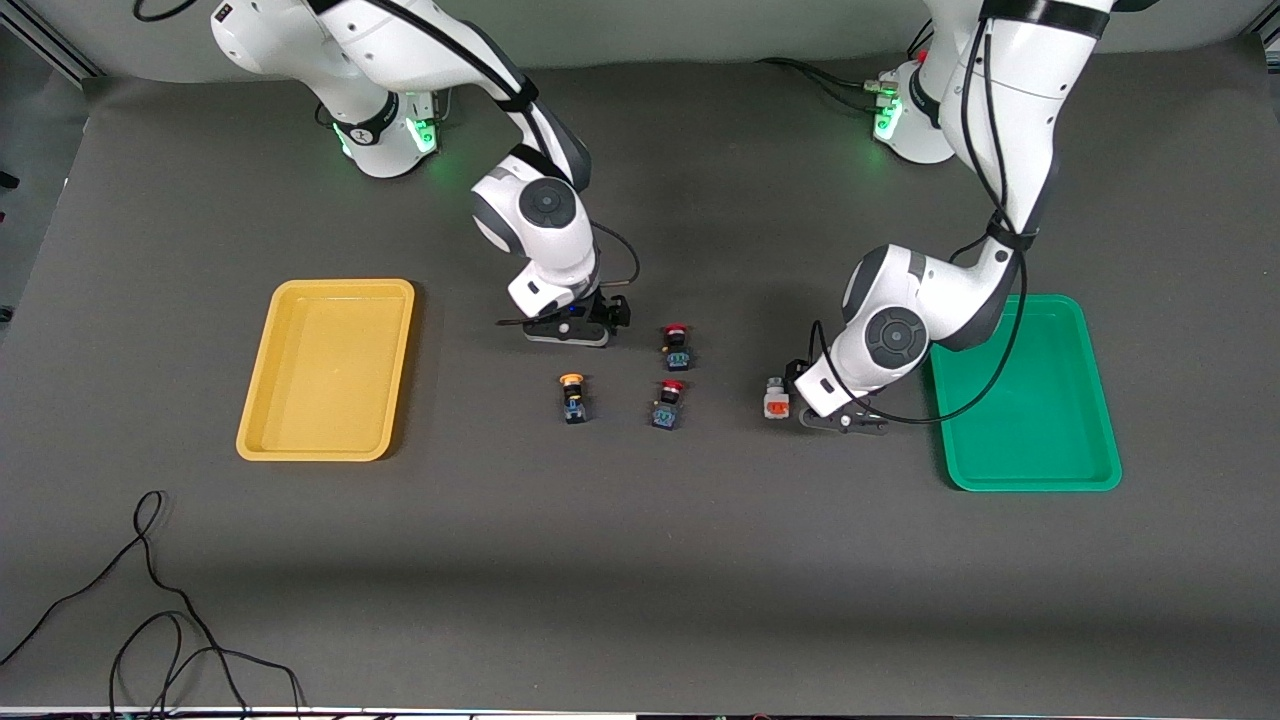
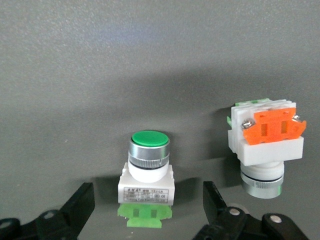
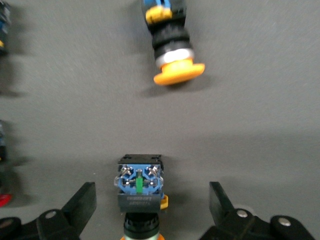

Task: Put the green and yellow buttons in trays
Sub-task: 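Grasp the blue switch with the right gripper while the left gripper grasps the green switch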

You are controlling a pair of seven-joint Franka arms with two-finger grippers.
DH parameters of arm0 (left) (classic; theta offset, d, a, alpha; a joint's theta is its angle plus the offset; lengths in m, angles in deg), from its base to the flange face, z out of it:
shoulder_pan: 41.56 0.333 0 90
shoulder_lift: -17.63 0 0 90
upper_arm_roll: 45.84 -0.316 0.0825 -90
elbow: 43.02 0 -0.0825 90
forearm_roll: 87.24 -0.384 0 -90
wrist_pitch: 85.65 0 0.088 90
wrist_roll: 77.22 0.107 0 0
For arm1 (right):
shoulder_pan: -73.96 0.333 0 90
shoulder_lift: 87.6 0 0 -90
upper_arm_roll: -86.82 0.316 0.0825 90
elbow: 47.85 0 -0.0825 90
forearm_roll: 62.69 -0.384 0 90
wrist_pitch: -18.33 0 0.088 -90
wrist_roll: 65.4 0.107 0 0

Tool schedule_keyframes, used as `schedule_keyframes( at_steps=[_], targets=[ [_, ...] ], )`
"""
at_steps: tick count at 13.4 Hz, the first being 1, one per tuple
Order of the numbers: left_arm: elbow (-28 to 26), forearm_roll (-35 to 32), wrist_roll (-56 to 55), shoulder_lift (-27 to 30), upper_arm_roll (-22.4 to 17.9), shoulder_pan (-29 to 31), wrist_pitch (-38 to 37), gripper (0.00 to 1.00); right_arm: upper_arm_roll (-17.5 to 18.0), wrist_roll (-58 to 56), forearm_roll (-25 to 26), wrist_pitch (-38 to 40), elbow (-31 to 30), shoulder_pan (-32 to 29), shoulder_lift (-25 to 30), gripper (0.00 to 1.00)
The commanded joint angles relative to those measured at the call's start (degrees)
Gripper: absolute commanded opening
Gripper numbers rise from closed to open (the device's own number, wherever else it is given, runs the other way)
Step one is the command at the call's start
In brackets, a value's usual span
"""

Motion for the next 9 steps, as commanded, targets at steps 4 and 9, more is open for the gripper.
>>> schedule_keyframes(
  at_steps=[4, 9],
  targets=[
    [-0.54, 0.57, -3.94, 1.7, -0.54, -0.64, -0.13, 0.0, -0.61, 1.43, 1.48, -0.67, 1.39, 0.43, -0.92, 0.38],
    [2.53, 0.57, -4.03, 11.78, -0.98, 0.94, -14.94, 0.0, -0.7, 0.99, 1.4, 5.45, 4.19, -0.01, 3.11, 0.37]
  ],
)
